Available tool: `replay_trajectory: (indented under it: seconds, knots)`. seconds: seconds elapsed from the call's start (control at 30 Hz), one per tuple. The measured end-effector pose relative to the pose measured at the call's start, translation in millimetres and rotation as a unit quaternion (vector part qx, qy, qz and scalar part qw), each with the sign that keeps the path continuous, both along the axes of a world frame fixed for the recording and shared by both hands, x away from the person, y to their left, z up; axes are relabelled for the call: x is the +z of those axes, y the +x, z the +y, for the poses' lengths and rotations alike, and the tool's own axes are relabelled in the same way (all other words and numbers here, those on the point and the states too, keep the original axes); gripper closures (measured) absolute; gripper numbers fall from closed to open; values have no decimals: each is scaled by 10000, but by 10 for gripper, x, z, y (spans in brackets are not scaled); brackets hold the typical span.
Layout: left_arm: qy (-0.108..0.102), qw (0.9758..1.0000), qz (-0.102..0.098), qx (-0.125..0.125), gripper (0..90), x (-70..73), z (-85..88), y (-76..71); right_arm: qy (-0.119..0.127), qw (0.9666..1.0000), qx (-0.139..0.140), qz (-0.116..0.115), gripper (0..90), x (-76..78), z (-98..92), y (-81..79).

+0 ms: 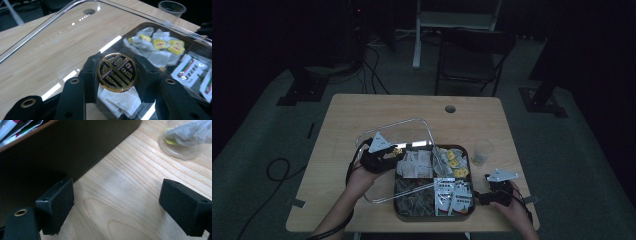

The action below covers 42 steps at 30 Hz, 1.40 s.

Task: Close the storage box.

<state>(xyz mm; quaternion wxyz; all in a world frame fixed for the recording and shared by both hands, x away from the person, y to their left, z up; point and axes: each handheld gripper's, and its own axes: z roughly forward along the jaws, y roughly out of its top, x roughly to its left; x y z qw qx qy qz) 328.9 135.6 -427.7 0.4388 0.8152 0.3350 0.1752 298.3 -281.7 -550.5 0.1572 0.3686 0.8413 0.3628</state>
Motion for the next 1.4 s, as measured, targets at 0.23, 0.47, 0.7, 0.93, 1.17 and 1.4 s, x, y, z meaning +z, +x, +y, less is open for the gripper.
replay_trajectory:
  seconds: [0.23,0.47,0.7,0.93,1.17,1.4]
  knots:
    - [62,9995,-38,-301,595,-7,-150,-46,1,10000,0,2,121,0,0,0]
    - [74,9984,48,-560,595,-47,-356,-76,1,10000,0,2,121,0,0,0]
    - [147,9969,38,-770,595,-84,-502,-103,3,10000,-3,7,121,0,0,-1]
    - [148,9952,111,-957,595,-132,-636,-111,3,10000,-2,6,121,0,0,0]
    - [266,9929,160,-1150,595,-208,-785,-113,-1,10000,-2,11,121,1,0,-1]
    - [331,9908,221,-1294,595,-273,-898,-109,1,10000,-1,2,121,0,0,0]
